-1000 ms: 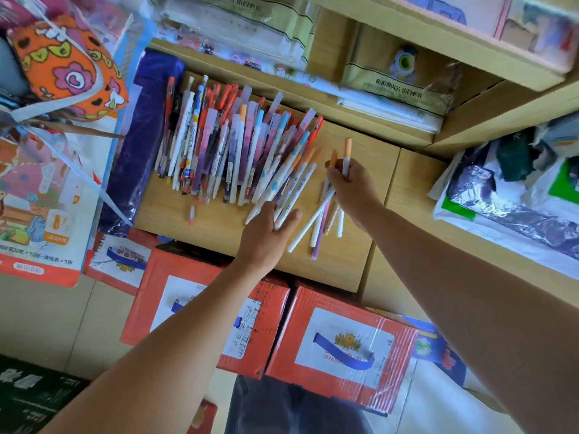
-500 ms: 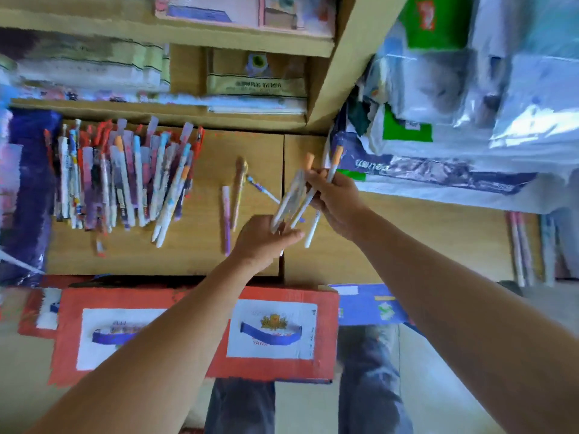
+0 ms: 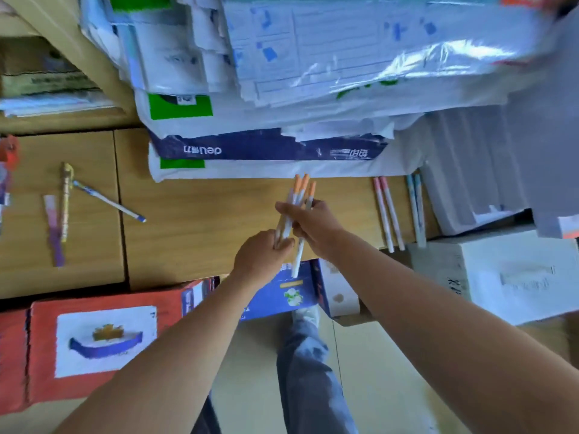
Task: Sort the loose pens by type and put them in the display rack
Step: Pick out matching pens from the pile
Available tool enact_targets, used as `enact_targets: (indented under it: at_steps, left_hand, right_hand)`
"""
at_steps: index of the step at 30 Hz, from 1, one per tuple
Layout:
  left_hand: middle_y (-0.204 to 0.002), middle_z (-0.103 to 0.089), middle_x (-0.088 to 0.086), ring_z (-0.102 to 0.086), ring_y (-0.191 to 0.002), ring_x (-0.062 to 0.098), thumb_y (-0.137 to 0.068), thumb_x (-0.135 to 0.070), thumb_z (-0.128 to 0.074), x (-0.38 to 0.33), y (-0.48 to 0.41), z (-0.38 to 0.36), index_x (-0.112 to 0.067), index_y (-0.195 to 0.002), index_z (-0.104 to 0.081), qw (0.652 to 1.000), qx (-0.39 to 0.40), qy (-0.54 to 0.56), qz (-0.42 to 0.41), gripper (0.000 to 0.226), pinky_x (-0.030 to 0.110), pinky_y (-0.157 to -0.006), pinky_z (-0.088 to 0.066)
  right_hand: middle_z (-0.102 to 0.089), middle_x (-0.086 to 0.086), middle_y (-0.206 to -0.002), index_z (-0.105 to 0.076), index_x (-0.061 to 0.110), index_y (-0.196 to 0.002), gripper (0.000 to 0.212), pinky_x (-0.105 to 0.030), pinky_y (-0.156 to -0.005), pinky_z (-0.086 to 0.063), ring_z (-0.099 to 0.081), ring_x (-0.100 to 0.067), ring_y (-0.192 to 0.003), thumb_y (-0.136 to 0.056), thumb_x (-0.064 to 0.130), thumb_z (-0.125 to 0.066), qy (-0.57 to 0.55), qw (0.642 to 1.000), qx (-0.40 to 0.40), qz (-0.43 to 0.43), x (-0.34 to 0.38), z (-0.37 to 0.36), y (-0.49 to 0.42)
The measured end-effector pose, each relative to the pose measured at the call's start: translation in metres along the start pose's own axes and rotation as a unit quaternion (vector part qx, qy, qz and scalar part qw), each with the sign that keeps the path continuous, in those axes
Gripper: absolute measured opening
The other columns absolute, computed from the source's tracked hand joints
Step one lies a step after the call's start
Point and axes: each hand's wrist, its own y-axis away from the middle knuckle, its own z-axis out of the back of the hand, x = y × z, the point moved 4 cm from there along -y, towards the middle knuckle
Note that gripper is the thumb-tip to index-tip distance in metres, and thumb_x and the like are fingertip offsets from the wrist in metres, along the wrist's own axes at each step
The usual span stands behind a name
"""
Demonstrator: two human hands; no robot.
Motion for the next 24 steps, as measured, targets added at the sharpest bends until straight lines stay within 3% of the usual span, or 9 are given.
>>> enact_targets:
  at_steps: [3,5,7,10,13,15,17,19,24]
  left_hand:
    - [-0.056,-0.036,0.005,-0.034,-0.051,0.023,-0.085,-0.045,-0.051,-0.024,-0.012,-0.034,-0.017,-0.056,-0.036,0.999,0.035,0.006,-0.021,0.043,0.033,-0.054,-0.027]
    - [-0.056,-0.034,0.002,-0.034,-0.051,0.02,-0.083,-0.045,-0.054,-0.035,-0.018,-0.052,-0.018,-0.057,-0.034,0.998,0.06,0.009,-0.029,0.042,0.032,-0.054,-0.027]
    - [-0.06,-0.037,-0.001,-0.037,-0.053,0.015,-0.084,-0.041,-0.062,-0.038,-0.023,-0.064,-0.019,-0.06,-0.038,0.998,0.058,-0.011,-0.031,0.04,0.031,-0.053,-0.028]
    - [-0.089,-0.058,0.002,-0.056,-0.083,0.018,-0.086,-0.035,-0.065,-0.037,-0.031,-0.067,-0.011,-0.091,-0.06,0.998,0.006,-0.054,-0.028,0.026,0.03,-0.068,-0.04]
    - [-0.103,-0.057,-0.003,-0.052,-0.091,0.012,-0.088,-0.033,-0.063,-0.031,-0.039,-0.065,-0.016,-0.114,-0.058,0.999,-0.018,-0.034,-0.017,0.031,0.026,-0.077,-0.039]
    - [-0.103,-0.058,-0.001,-0.054,-0.091,0.013,-0.088,-0.032,-0.064,-0.028,-0.046,-0.065,-0.017,-0.118,-0.055,0.999,-0.024,-0.024,-0.021,0.034,0.027,-0.079,-0.04]
    - [-0.101,-0.059,0.001,-0.055,-0.092,0.013,-0.087,-0.029,-0.065,-0.027,-0.052,-0.065,-0.017,-0.121,-0.053,0.999,-0.037,-0.012,-0.02,0.038,0.028,-0.081,-0.042]
    - [-0.091,-0.057,-0.003,-0.056,-0.091,0.014,-0.086,-0.025,-0.067,-0.029,-0.058,-0.067,-0.016,-0.123,-0.052,0.999,-0.042,0.01,-0.02,0.041,0.031,-0.083,-0.044]
    - [-0.071,-0.048,-0.01,-0.05,-0.069,0.01,-0.084,-0.018,-0.069,-0.04,-0.068,-0.071,-0.018,-0.116,-0.052,0.996,-0.063,0.027,-0.052,0.037,0.025,-0.067,-0.037]
  right_hand:
    - [-0.05,-0.003,-0.065,-0.049,0.013,-0.077,0.023,-0.023,-0.049,-0.037,-0.047,-0.01,-0.051,-0.085,0.01,-0.07,0.053,0.998,-0.002,-0.016,-0.008,0.034,-0.009]
    - [-0.058,-0.004,-0.073,-0.055,0.008,-0.091,0.007,-0.023,-0.06,-0.044,-0.055,-0.014,-0.066,-0.091,0.008,-0.062,0.064,0.998,-0.007,-0.024,-0.011,0.051,-0.013]
    - [-0.06,-0.004,-0.074,-0.055,0.006,-0.097,0.004,-0.025,-0.063,-0.044,-0.055,-0.014,-0.067,-0.094,0.006,-0.056,0.088,0.996,-0.018,-0.017,-0.011,0.069,-0.02]
    - [-0.06,-0.007,-0.082,-0.055,0.007,-0.101,0.009,-0.025,-0.059,-0.041,-0.052,-0.016,-0.068,-0.092,0.008,-0.056,0.157,0.986,-0.059,0.0,-0.011,0.093,-0.037]
    - [-0.049,-0.001,-0.072,-0.05,0.01,-0.089,0.01,-0.031,-0.059,-0.038,-0.046,-0.019,-0.067,-0.087,0.011,-0.06,0.239,0.965,-0.104,0.011,-0.014,0.106,-0.056]
    - [-0.044,0.0,-0.069,-0.048,0.012,-0.081,0.014,-0.035,-0.061,-0.038,-0.045,-0.022,-0.065,-0.085,0.013,-0.06,0.272,0.953,-0.126,0.035,-0.015,0.104,-0.064]
    - [-0.052,-0.005,-0.08,-0.055,0.008,-0.09,0.013,-0.036,-0.063,-0.04,-0.05,-0.026,-0.072,-0.085,0.017,-0.062,0.313,0.937,-0.142,0.068,-0.015,0.099,-0.065]
    - [-0.051,-0.008,-0.095,-0.055,0.004,-0.104,0.028,-0.033,-0.066,-0.039,-0.05,-0.024,-0.079,-0.083,0.018,-0.067,0.336,0.925,-0.152,0.092,-0.014,0.096,-0.06]
    - [-0.048,-0.009,-0.118,-0.047,0.004,-0.121,0.051,-0.022,-0.074,-0.042,-0.051,-0.017,-0.09,-0.079,0.015,-0.074,0.311,0.923,-0.167,0.153,-0.02,0.098,-0.051]
